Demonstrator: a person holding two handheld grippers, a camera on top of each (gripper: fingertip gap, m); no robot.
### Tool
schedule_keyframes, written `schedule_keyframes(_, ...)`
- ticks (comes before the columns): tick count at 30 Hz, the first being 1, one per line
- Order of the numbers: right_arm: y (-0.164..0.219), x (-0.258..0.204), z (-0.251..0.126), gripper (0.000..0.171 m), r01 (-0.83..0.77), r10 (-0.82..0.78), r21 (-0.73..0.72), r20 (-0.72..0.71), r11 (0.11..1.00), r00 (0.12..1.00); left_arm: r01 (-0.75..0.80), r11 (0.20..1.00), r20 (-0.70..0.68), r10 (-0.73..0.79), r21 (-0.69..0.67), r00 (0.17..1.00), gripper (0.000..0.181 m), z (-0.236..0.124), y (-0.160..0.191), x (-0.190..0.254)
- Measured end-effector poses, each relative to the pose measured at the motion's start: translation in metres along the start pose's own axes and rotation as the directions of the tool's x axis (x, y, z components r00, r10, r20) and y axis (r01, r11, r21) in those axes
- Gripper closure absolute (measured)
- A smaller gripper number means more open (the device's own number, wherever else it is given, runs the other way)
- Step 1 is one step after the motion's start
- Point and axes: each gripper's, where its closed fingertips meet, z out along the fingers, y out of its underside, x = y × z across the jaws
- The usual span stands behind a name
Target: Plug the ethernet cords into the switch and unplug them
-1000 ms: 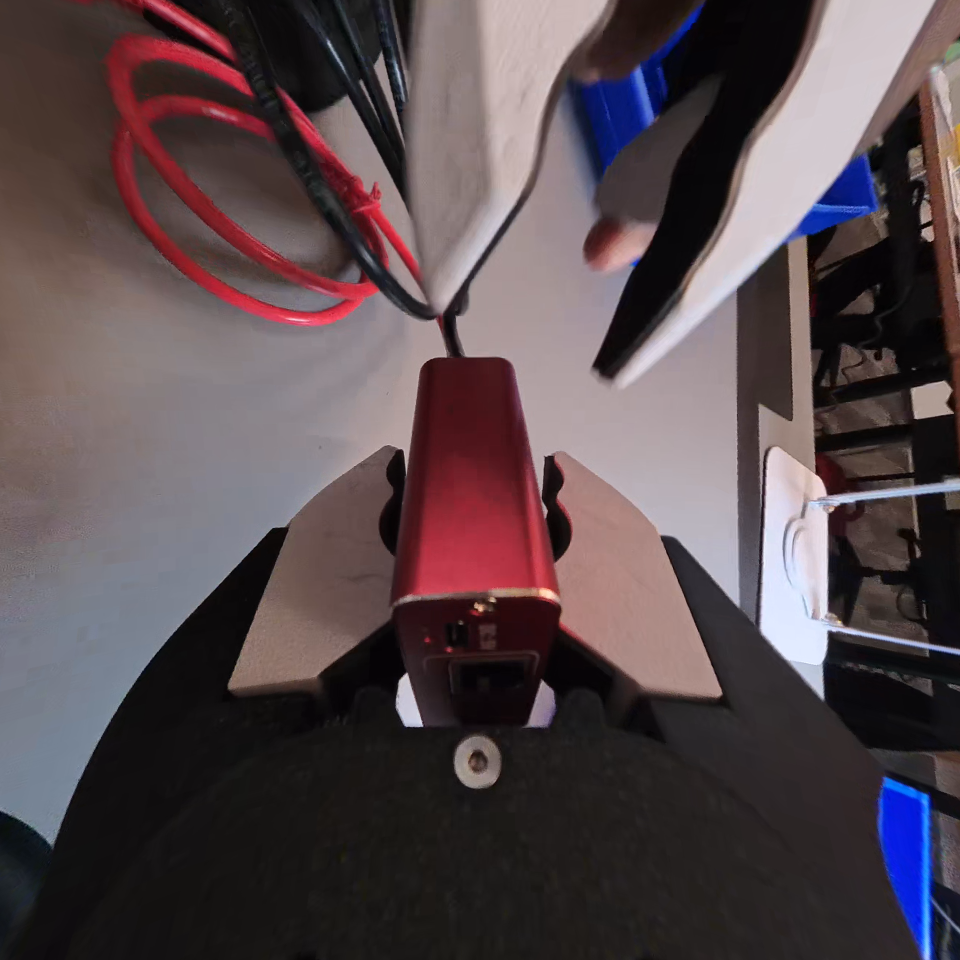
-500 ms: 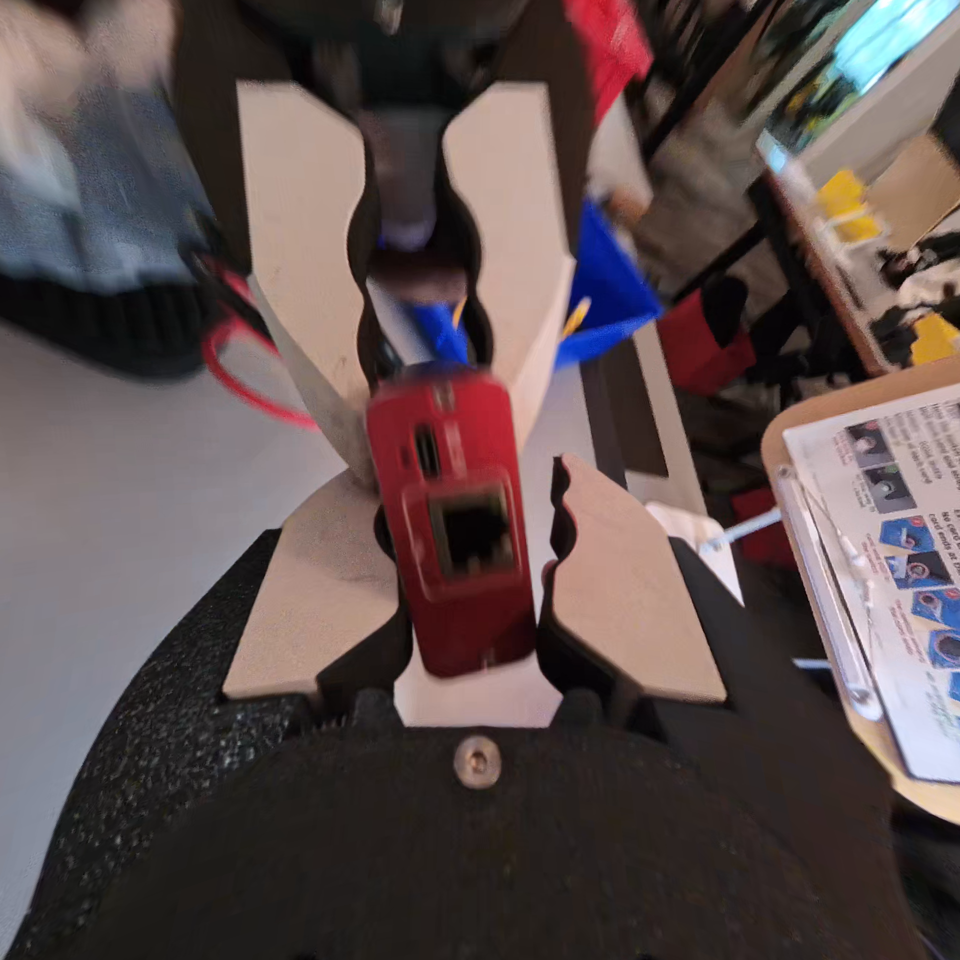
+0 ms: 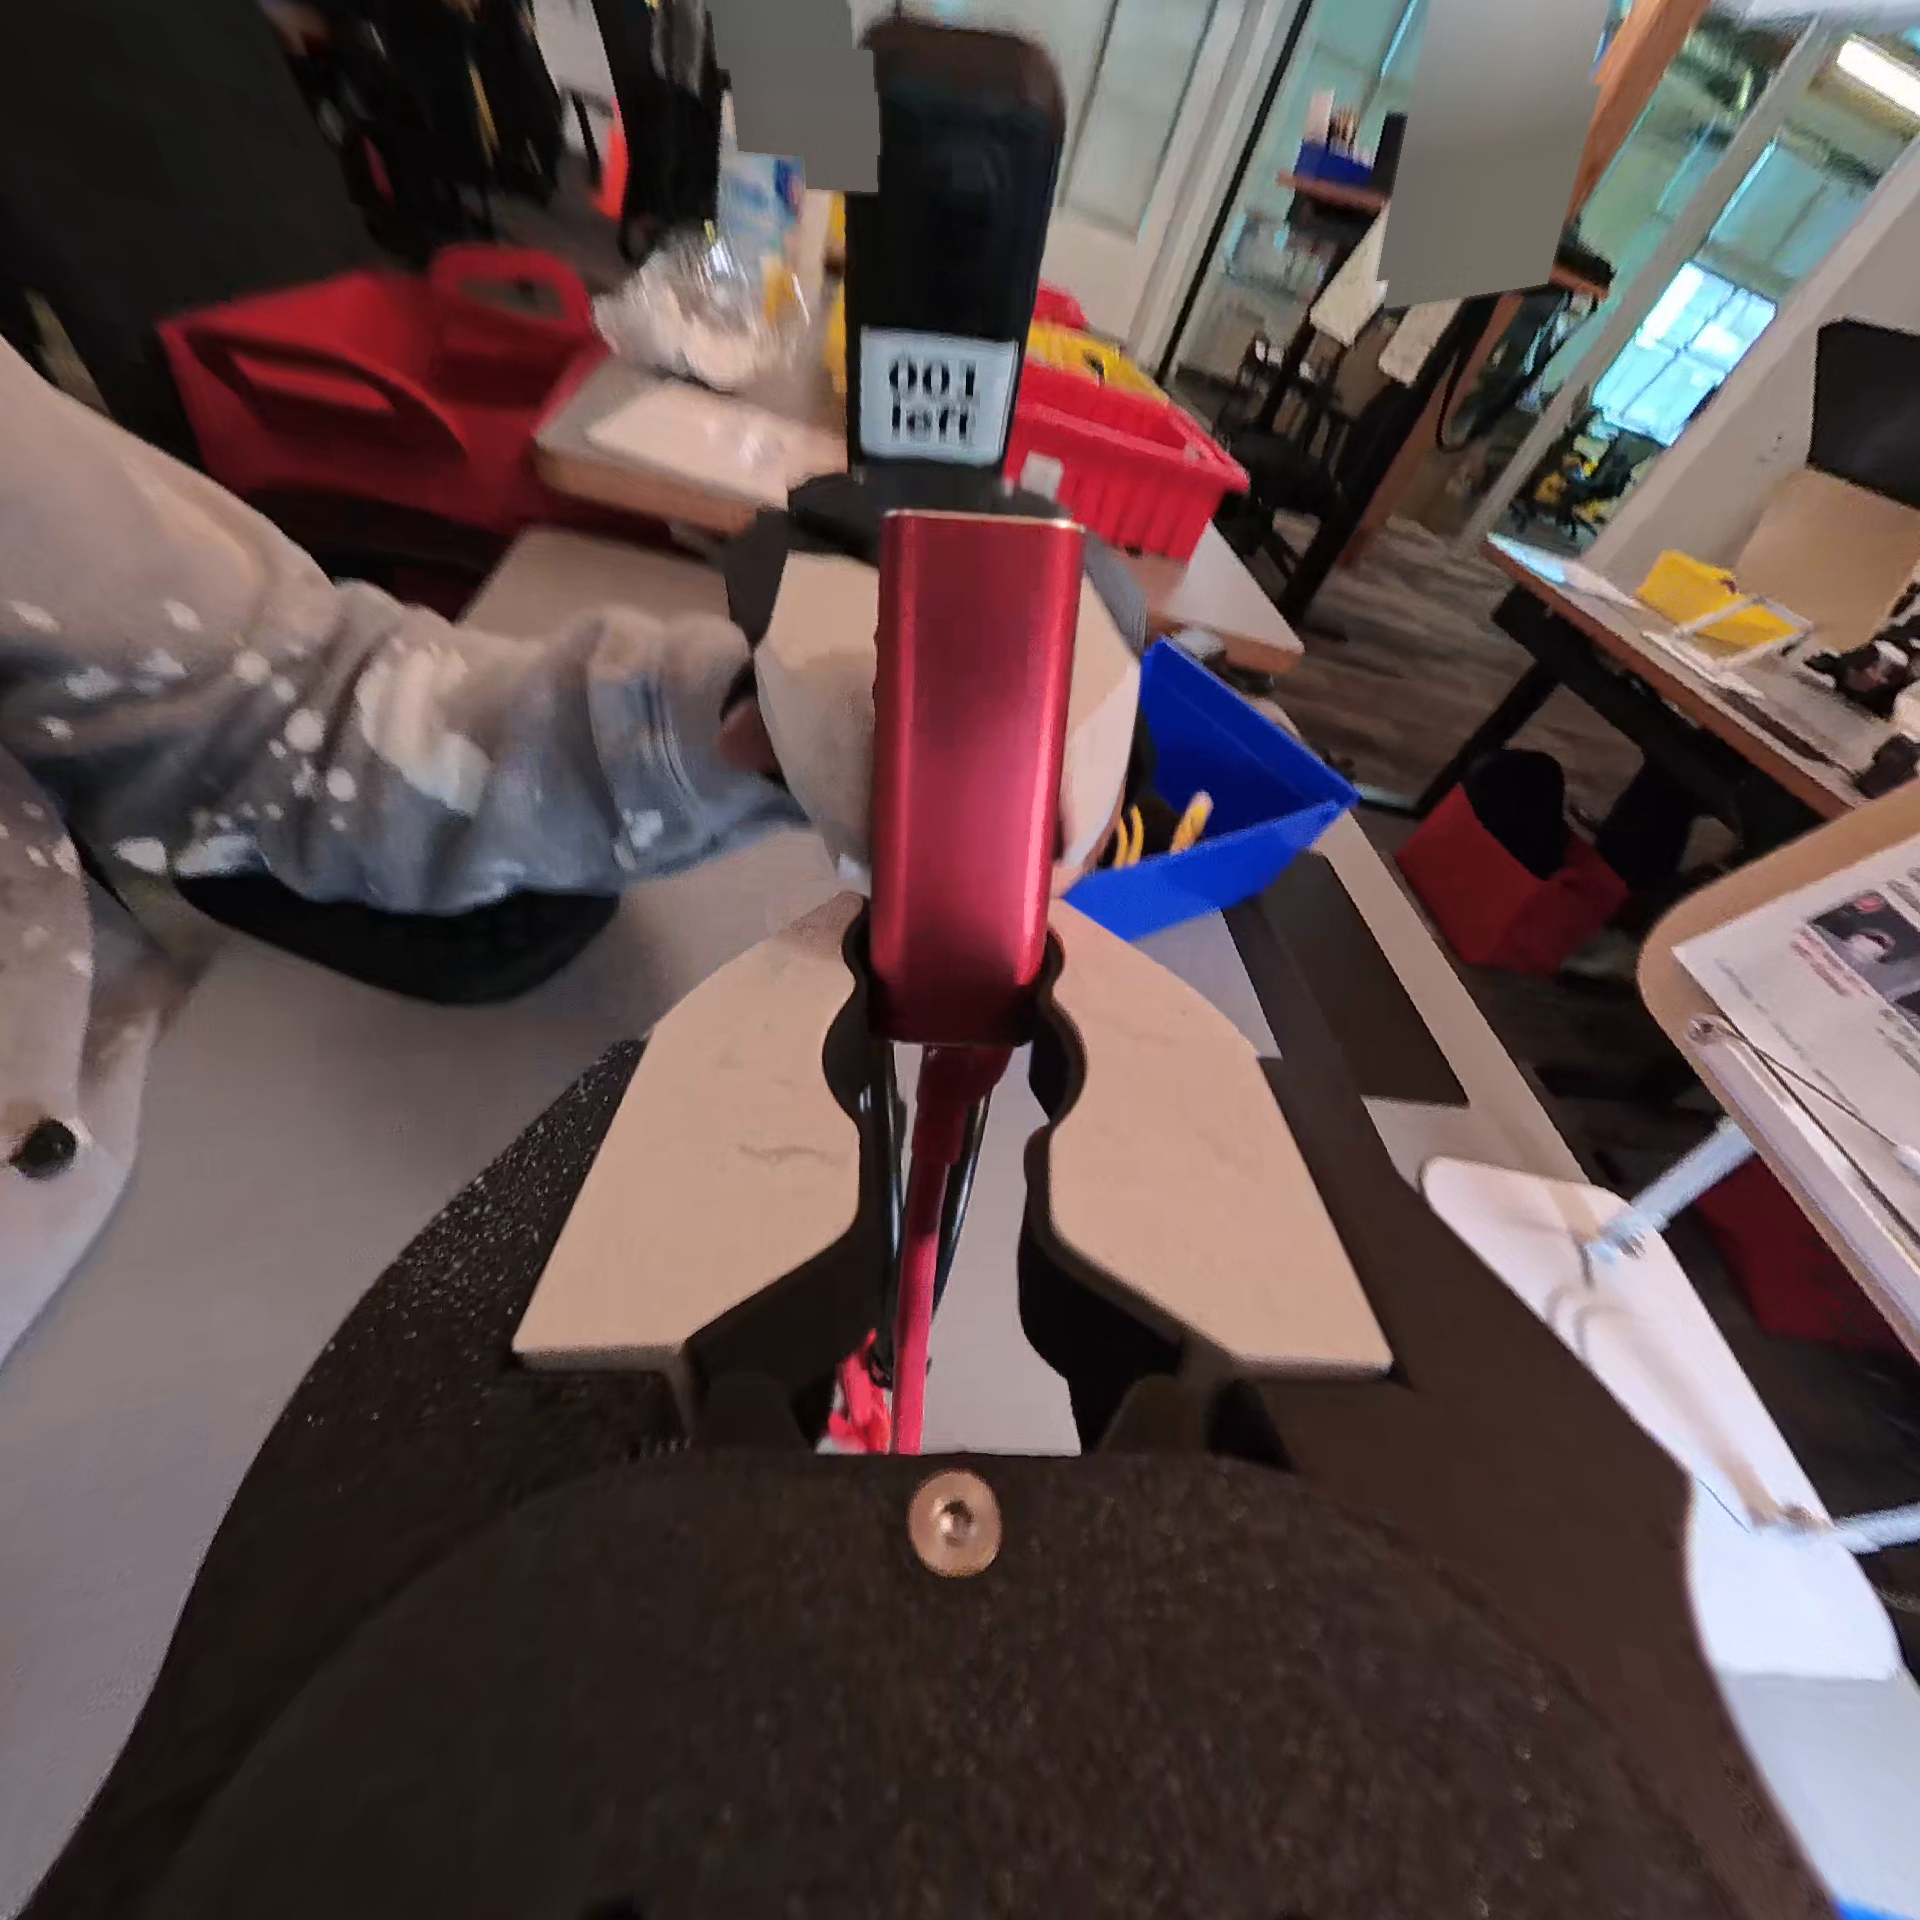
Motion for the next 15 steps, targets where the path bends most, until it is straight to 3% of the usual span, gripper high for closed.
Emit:
schedule_keyframes(5, 0.031, -0.003, -0.003, 0.145, 0.087, -0.114, -0.31, -0.068, 0.947, 0.991, -0.06, 0.987, 0.032, 0.065, -0.151, 0.997, 0.138, -0.004, 0.002, 0.008)
schedule_keyframes(9, 0.045, -0.005, 0.01, 0.145, 0.139, -0.184, -0.407, -0.073, 0.903, 0.98, -0.203, 0.908, 0.072, 0.246, -0.366, 0.967, 0.149, 0.001, 0.028, 0.006)
schedule_keyframes(11, 0.034, 0.007, 0.009, 0.141, 0.134, -0.196, -0.349, -0.149, 0.928, 0.969, -0.169, 0.92, 0.139, 0.23, -0.355, 0.963, 0.15, -0.002, 0.019, -0.003)
schedule_keyframes(15, -0.014, 0.041, -0.014, 0.139, 0.095, -0.117, -0.075, -0.404, 0.993, 0.907, -0.045, 0.986, 0.354, 0.1, -0.158, 0.93, 0.152, -0.028, -0.012, -0.039)
